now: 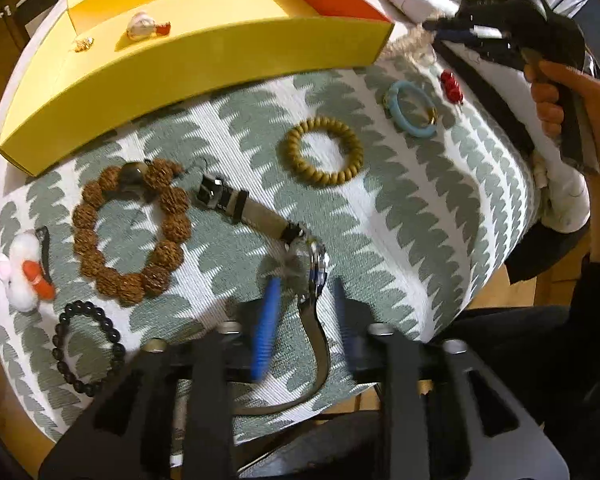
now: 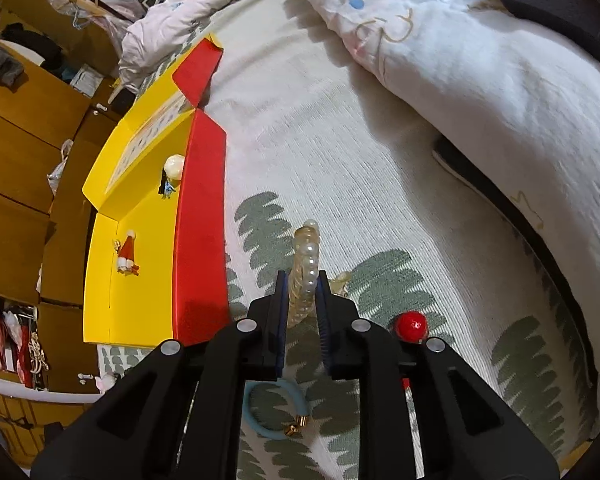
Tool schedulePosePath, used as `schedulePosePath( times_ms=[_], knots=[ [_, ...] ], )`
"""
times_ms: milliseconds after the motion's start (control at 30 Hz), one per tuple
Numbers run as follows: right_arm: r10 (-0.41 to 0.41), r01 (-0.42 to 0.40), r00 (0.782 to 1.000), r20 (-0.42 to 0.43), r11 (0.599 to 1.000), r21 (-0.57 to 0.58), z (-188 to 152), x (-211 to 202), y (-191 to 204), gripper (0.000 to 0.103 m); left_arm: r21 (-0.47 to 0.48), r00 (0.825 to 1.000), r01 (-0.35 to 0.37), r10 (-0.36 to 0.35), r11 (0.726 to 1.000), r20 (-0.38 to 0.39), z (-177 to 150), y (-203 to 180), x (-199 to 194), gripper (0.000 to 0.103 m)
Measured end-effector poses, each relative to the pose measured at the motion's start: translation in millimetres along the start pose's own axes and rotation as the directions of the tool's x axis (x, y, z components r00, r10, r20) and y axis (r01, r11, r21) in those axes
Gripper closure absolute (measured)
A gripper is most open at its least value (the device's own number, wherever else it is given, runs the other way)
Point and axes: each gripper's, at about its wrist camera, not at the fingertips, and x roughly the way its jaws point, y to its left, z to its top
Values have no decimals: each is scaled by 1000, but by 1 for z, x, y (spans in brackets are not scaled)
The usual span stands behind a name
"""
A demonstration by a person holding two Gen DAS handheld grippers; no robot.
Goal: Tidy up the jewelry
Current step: 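Lower the watch onto the bedspread with left tool while right lowers pearl clip, then move left tool toward red Santa-hat clip while right approaches white shell clip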
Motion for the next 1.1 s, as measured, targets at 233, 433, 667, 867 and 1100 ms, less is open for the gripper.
schedulePosePath(
  times_ms=[233, 433, 667, 867, 1100],
  knots=[
    [-120, 123, 992, 49, 990, -70, -6, -25, 20, 43, -6, 996, -3, 3, 1000, 90, 9, 1, -26, 45],
    [-145, 158, 980, 133, 983, -95, -11, -49, 33, 39, -17, 993, -6, 8, 1000, 118, 15, 3, -34, 45],
    [-64, 111, 970, 235, 975, -193, -17, -75, 72, 36, -72, 982, -14, 27, 997, 186, 28, 21, -56, 39],
    [34, 90, 958, 285, 907, -411, -39, -78, 142, 36, -145, 956, -22, 63, 989, 287, 47, 52, -88, 30],
    [81, 46, 972, 219, 853, -521, -40, -30, 197, 36, -304, 933, -64, 165, 951, 321, 119, 109, -95, 21]
  ],
)
